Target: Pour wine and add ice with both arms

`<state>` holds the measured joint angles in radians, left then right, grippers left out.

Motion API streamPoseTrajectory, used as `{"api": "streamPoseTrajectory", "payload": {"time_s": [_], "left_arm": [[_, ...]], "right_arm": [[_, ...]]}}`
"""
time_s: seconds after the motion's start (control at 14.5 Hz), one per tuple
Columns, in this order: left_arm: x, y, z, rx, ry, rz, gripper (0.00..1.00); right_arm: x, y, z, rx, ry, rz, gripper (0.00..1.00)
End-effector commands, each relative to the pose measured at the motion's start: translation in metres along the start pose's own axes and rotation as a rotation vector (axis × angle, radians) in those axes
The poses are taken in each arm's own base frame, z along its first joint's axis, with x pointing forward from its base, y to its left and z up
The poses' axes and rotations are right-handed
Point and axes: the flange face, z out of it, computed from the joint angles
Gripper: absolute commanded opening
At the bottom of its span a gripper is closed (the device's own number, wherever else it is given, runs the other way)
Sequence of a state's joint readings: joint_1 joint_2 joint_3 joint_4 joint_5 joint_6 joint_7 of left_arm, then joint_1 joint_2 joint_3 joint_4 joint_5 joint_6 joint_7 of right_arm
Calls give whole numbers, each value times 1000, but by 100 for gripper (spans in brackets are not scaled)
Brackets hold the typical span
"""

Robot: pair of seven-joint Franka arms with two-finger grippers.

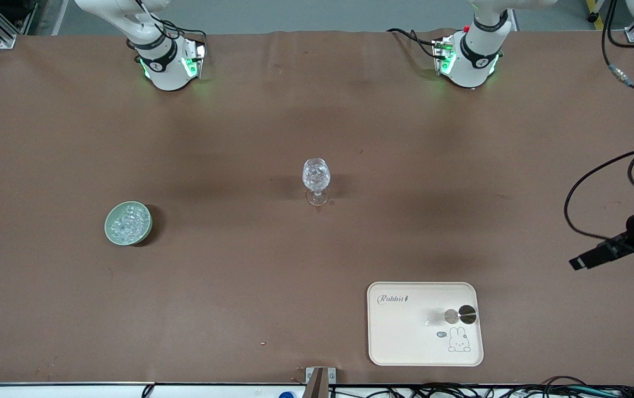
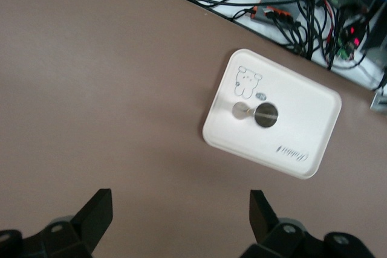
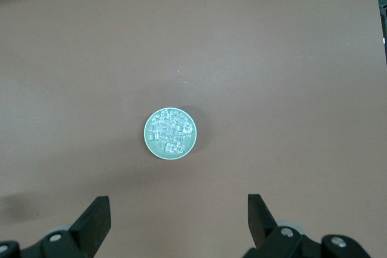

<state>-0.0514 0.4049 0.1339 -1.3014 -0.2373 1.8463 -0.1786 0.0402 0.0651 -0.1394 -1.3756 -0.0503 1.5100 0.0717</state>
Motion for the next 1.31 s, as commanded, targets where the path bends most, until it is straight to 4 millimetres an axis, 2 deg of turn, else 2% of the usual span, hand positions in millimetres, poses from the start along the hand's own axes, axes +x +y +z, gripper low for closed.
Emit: {"api": "streamPoseTrajectory", "payload": {"time_s": [0.0,0.07,0.21,0.35,0.48,0.83,0.97,1.24], "left_arm": [[-49,6,-39,34,6,123,100],[-70,12,-50,53,7,161,100],[-109,24,-65,88,7,235,100],[-133,28,-75,86,8,252,100],[-139,28,-83,89,-10,253,100],[-128,46,-118,128,-52,279,100],[-133,46,-121,145,-72,285,100],[-145,58,-110,209,-84,328,100]], "right_arm": [[-3,4,2,25,-6,-7,100],[-3,13,2,29,-6,10,100],[-3,15,3,28,-8,13,100],[-4,14,5,28,-19,11,100],[-4,12,5,28,-20,8,100],[-4,16,5,27,-22,15,100],[-4,21,5,29,-22,25,100],[-4,26,7,34,-26,34,100]]}}
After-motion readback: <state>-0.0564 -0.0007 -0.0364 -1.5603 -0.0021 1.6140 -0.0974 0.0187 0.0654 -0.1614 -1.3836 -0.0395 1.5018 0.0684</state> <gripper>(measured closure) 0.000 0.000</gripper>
